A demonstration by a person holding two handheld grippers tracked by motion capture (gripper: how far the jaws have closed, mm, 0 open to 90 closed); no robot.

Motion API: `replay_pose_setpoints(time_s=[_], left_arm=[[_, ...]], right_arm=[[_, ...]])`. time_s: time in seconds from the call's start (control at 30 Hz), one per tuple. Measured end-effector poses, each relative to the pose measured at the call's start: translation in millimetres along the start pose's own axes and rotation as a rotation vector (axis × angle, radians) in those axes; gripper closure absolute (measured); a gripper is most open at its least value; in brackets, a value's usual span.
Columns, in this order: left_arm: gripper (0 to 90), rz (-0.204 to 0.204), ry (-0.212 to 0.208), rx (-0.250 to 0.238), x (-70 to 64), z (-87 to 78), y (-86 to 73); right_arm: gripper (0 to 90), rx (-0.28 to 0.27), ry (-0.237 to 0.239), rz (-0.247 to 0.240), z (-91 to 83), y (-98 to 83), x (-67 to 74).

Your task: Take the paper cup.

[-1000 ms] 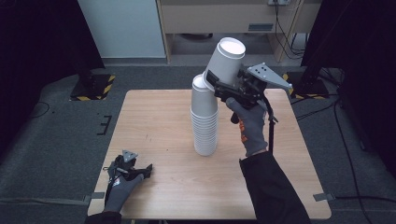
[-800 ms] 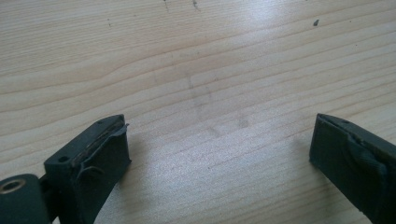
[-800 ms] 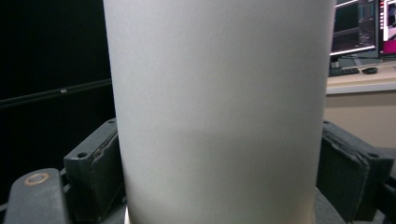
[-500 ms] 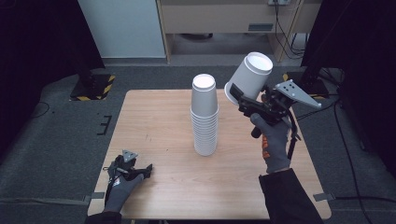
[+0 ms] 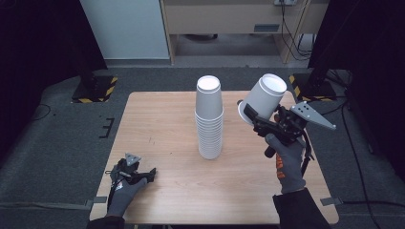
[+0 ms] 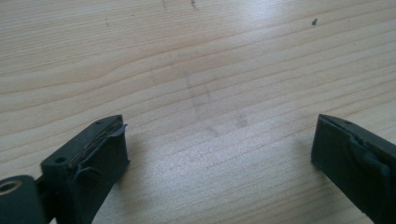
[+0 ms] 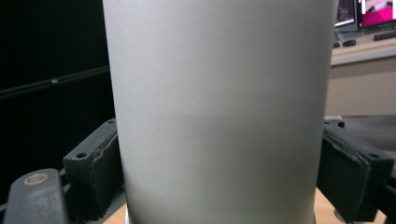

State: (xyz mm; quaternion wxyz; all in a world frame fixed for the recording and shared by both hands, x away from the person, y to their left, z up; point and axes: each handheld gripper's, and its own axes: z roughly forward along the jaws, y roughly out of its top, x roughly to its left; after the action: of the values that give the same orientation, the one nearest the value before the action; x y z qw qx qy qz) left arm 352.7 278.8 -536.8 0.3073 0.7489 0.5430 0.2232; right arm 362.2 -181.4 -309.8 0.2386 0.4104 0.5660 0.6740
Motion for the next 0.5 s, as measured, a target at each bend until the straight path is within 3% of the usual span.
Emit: replay_pose_setpoints(time_s=[0.2, 0.5], left_arm=[[0.6, 0.006, -0.005, 0.005, -0.2, 0.1, 0.0], [7.0, -0.011, 0.010, -0.013, 1.7, -2.6, -1.6]], right_arm=[[13.0, 0.017, -0.011, 0.024, -8.6, -14.4, -7.5], [13.0, 0.048, -0.030, 0.081, -26.1, -44.6, -25.0]])
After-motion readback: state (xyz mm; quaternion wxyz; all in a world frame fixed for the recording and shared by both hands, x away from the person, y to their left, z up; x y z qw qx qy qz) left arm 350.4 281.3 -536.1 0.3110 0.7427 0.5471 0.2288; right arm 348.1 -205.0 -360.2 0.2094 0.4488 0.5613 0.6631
